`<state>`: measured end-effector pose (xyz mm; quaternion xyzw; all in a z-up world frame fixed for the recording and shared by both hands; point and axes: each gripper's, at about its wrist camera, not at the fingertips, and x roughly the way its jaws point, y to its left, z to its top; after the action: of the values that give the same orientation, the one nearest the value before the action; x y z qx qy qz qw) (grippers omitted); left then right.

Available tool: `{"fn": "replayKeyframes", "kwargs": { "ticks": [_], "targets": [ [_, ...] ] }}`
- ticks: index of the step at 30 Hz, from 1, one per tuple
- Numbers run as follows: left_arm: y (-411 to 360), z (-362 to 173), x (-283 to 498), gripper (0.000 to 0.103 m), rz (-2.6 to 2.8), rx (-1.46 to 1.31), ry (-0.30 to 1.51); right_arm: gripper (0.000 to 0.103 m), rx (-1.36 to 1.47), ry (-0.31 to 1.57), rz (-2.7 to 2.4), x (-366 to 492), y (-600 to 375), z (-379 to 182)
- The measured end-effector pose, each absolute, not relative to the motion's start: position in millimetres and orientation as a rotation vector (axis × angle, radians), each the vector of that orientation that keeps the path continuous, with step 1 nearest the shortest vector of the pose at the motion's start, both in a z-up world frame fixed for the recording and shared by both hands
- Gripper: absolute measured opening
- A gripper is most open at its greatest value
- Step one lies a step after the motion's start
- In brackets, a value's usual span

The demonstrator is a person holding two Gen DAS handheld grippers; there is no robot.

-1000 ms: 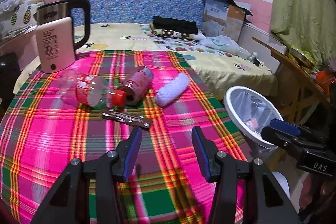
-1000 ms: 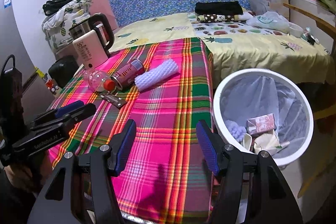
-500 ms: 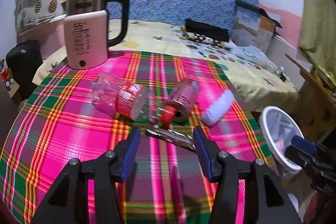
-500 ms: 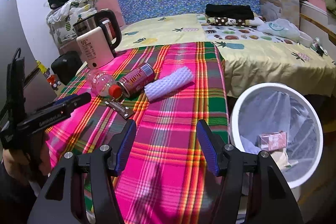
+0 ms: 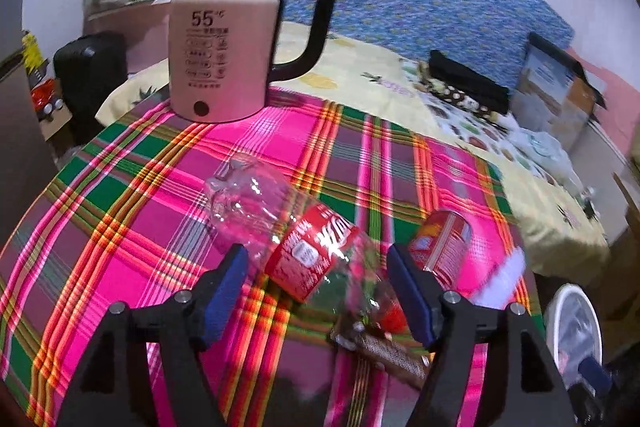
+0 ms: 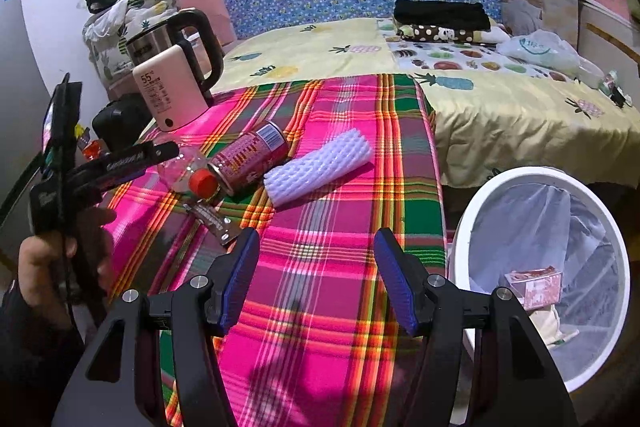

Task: Collect trash
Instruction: 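Grasp the red-label plastic bottle with the left tool while the right tool grasps the brown wrapper strip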

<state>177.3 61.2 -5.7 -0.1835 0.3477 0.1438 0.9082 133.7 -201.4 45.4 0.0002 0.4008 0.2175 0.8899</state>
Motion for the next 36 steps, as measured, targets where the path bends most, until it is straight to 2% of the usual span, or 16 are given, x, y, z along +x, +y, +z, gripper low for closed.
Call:
{"fn": "replayKeyframes", "kwargs": {
  "ticks": [10,17,18,20,21,36],
  "targets": [
    [60.8,-21.8,203.5,0.078,0.329,-0.350,0.788,0.061,-0.002,0.852,0.459,142.7,-196.8,40.9],
    [77.3,-36.4,191.7,0.077,0.337,-0.352,0.846,0.061,-0.006,0.855,0.470,143.1,-194.1,40.4],
    [78.4,-35.8,187.8,0.076,0.331,-0.342,0.840,0.061,-0.007,0.856,0.469,143.6,-193.7,40.4],
    [81.0,-34.6,181.2,0.059,0.305,-0.330,0.826,0.061,-0.005,0.858,0.472,144.1,-192.9,40.2],
    [81.9,-34.4,179.5,0.058,0.294,-0.324,0.828,0.061,-0.003,0.858,0.473,144.2,-192.2,40.2],
    [94.6,-31.8,117.8,0.058,0.289,-0.269,0.803,0.061,-0.008,0.873,0.539,145.1,-163.1,40.1]
  ]
}}
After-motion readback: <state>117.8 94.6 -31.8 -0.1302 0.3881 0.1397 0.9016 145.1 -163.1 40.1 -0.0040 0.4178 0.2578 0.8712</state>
